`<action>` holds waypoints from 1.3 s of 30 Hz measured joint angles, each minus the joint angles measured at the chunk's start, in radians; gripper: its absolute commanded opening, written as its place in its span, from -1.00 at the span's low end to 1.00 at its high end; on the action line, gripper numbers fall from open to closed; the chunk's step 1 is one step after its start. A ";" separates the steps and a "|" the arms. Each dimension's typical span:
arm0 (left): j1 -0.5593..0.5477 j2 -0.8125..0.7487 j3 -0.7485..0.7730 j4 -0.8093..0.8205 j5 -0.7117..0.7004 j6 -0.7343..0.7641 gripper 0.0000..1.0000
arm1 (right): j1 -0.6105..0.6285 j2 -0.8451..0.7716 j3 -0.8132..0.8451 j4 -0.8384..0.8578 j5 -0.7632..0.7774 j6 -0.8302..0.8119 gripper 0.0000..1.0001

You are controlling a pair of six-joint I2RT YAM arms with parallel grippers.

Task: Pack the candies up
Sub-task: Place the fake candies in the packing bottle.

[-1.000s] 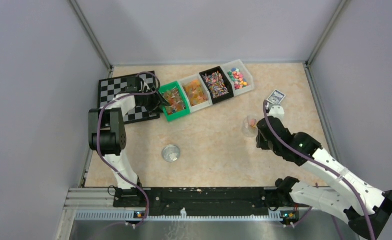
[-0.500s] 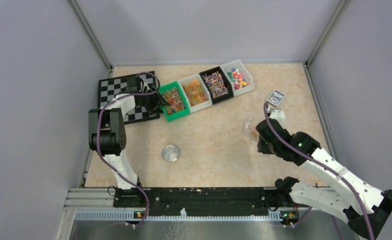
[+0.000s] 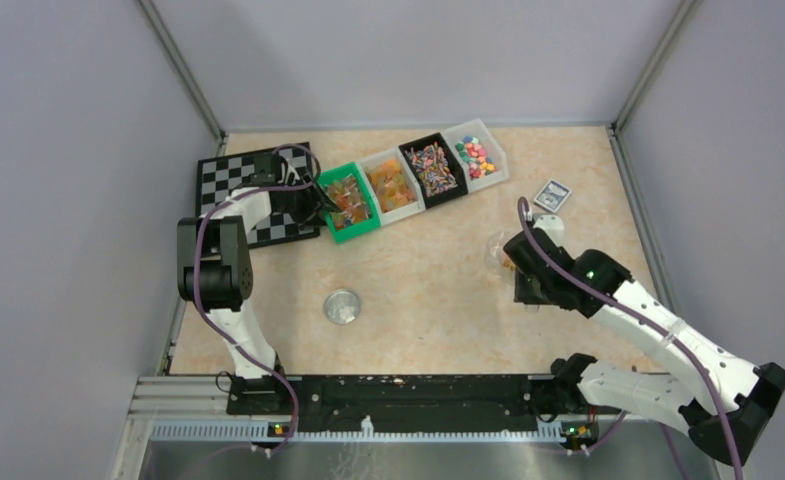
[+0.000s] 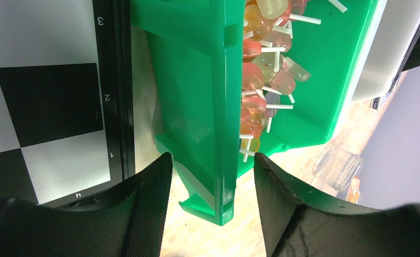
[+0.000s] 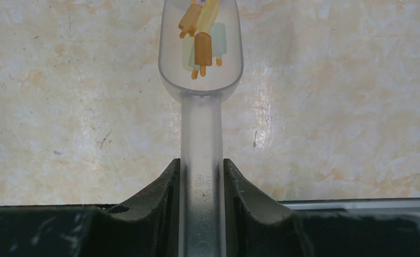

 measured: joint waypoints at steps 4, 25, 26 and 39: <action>0.000 0.000 0.000 0.000 0.002 0.000 0.25 | -0.006 0.031 0.033 -0.019 0.000 -0.009 -1.00; 0.008 0.000 0.000 0.000 0.022 0.000 0.25 | -0.030 0.127 0.116 -0.049 -0.035 -0.076 -1.00; 0.008 0.000 0.000 0.000 0.023 0.000 0.25 | -0.030 0.128 0.118 -0.049 -0.035 -0.080 -1.00; 0.008 0.000 0.000 0.000 0.026 0.000 0.26 | -0.030 0.150 0.122 -0.055 -0.059 -0.114 -1.00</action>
